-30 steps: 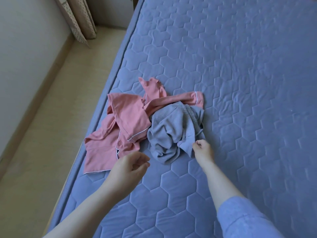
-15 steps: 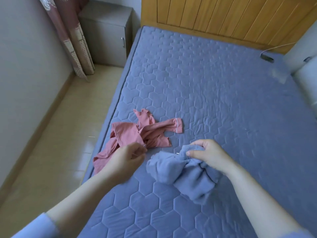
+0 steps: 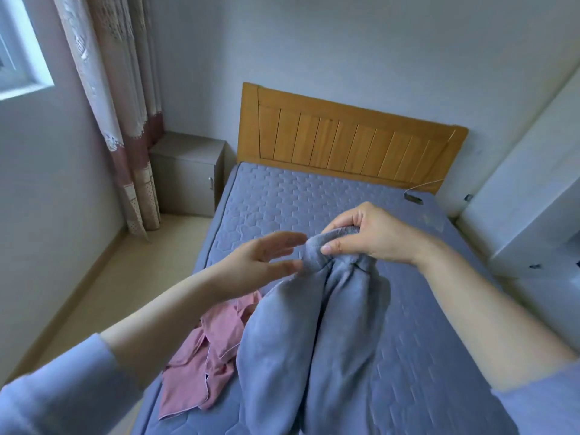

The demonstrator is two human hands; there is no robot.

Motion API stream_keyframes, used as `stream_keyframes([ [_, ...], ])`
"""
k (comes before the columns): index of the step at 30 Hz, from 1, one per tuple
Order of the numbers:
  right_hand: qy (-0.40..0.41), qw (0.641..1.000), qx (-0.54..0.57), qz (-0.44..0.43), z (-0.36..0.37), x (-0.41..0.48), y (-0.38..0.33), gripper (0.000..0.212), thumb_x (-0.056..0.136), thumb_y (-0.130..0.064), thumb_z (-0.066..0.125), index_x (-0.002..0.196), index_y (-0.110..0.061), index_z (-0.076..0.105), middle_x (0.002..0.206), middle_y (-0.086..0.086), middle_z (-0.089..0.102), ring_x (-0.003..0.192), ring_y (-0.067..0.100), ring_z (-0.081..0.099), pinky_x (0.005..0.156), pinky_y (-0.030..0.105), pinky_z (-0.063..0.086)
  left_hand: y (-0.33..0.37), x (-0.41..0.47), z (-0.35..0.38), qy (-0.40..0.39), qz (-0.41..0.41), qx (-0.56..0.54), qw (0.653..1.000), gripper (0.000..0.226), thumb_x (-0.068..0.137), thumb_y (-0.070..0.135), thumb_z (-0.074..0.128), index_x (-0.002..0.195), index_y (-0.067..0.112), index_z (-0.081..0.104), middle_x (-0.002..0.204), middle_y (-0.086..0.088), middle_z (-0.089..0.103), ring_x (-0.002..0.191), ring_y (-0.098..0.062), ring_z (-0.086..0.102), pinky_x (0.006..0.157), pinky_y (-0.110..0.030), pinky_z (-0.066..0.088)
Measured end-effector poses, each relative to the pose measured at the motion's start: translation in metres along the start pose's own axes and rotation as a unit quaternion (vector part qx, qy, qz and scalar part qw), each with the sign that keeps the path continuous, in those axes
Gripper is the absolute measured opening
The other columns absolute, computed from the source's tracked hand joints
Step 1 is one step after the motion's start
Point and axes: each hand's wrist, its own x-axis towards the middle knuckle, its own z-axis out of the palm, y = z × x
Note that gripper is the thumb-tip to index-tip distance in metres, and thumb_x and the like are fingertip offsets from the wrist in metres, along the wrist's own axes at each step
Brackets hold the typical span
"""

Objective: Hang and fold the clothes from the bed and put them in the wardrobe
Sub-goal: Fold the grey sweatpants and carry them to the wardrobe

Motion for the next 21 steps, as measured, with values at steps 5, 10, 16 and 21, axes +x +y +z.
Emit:
stream_keyframes([
  [5, 0.007, 0.999, -0.023, -0.026, -0.018, -0.016, -0.037, 0.012, 0.079, -0.015, 0.079, 0.090, -0.017, 0.078, 0.089, -0.001, 0.077, 0.091, 0.014, 0.071, 0.085, 0.031, 0.056, 0.035, 0.007, -0.007, -0.081, -0.002, 0.034, 0.996, 0.033, 0.091, 0.018, 0.065, 0.120, 0.006, 0.058, 0.118, -0.010, 0.067, 0.111, -0.016, 0.061, 0.102, -0.033, 0.047],
  [10, 0.024, 0.997, -0.074, 0.001, -0.029, -0.025, -0.037, 0.029, 0.074, -0.037, 0.082, 0.083, -0.011, 0.075, 0.081, 0.016, 0.070, 0.072, 0.017, 0.059, 0.070, 0.037, 0.046, 0.033, 0.009, -0.036, -0.010, 0.004, 0.225, 0.974, 0.056, 0.072, 0.056, 0.072, 0.078, 0.004, 0.055, 0.068, 0.004, 0.049, 0.066, -0.010, 0.047, 0.065, -0.034, 0.040],
  [16, -0.061, 0.984, -0.138, 0.096, -0.022, -0.026, -0.006, 0.045, 0.082, -0.024, 0.075, 0.043, -0.021, 0.052, 0.043, -0.011, 0.042, 0.041, 0.002, 0.036, 0.045, 0.017, 0.029, 0.047, 0.017, -0.090, 0.204, 0.092, 0.277, 0.935, 0.032, 0.084, 0.032, 0.073, 0.074, 0.006, 0.056, 0.064, 0.002, 0.047, 0.062, -0.011, 0.041, 0.057, -0.024, 0.032],
  [21, -0.042, 0.987, -0.086, 0.132, -0.021, -0.034, 0.023, 0.027, 0.092, -0.027, 0.062, 0.069, -0.015, 0.061, 0.061, -0.006, 0.055, 0.056, 0.008, 0.048, 0.059, 0.026, 0.038, 0.043, 0.018, -0.103, 0.235, 0.087, 0.245, 0.937, 0.026, 0.085, 0.034, 0.071, 0.077, 0.011, 0.062, 0.069, 0.002, 0.053, 0.066, -0.011, 0.048, 0.063, -0.028, 0.038],
])
